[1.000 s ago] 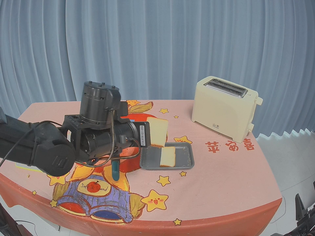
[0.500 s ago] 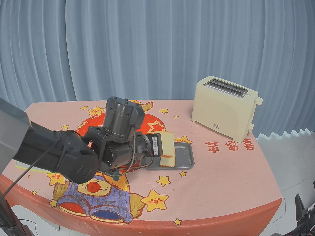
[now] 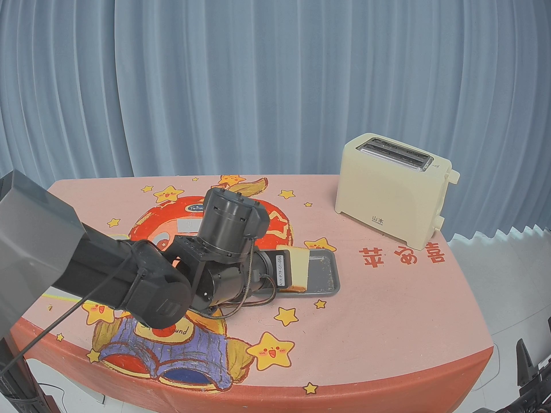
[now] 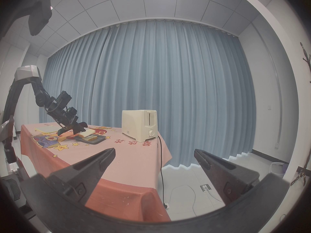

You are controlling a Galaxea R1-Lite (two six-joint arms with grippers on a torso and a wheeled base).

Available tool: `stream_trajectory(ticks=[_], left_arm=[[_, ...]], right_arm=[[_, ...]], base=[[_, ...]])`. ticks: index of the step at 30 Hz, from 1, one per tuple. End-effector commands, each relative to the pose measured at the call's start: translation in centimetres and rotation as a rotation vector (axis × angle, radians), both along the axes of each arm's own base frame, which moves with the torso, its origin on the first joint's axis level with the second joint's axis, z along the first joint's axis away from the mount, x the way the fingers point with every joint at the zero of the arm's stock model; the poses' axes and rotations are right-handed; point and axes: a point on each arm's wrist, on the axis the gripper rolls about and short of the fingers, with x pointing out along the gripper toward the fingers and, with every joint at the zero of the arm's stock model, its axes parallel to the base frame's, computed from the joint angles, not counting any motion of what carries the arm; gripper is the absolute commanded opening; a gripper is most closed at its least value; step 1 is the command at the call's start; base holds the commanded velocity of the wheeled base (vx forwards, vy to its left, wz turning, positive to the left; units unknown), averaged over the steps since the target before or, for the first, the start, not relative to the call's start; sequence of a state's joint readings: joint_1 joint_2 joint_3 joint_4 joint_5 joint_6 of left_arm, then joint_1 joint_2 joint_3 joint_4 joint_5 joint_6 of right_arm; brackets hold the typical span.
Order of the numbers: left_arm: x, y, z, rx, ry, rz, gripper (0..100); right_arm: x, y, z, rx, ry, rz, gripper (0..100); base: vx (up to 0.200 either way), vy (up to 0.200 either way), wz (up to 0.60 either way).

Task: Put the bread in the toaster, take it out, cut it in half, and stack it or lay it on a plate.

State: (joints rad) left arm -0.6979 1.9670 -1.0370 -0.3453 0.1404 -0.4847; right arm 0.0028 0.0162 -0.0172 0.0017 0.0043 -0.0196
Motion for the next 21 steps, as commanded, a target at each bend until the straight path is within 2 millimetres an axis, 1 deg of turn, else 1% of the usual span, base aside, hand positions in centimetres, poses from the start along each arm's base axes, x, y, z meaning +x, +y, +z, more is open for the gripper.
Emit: stream_trajectory(ticks=[1,9,13,19,20,21], left_arm=[[0.20,-0.17,-0.34,0.005,0.005,0.001,0],[0.65,-0.47,0.12,-0.009,-0.013,0.003,0],[1.02,-0.70,-0.13,-0.008,-0.012,0.005,0],[1.06,-0.66,-0.13,-0.008,-0.012,0.004,0],[1.08,-0.67,-0.09,-0.008,-0.013,0.006,100],[1.10,-0.69,-0.04,-0.010,-0.016,0.006,100]], right_arm=[[0.00,0.00,-0.51,0.000,0.001,0.001,100],[0.00,0.00,-0.51,0.000,0.001,0.001,100],[0.00,0.00,-0.51,0.000,0.001,0.001,100],[0.00,0.00,-0.51,0.000,0.001,0.001,100],[0.00,0.00,-0.51,0.000,0.001,0.001,100],[0.00,0.00,-0.51,0.000,0.001,0.001,100]], base=[[0.000,0.000,0.00],[0.000,0.000,0.00],[0.000,0.000,0.00],[0.000,0.000,0.00],[0.000,0.000,0.00],[0.000,0.000,0.00]])
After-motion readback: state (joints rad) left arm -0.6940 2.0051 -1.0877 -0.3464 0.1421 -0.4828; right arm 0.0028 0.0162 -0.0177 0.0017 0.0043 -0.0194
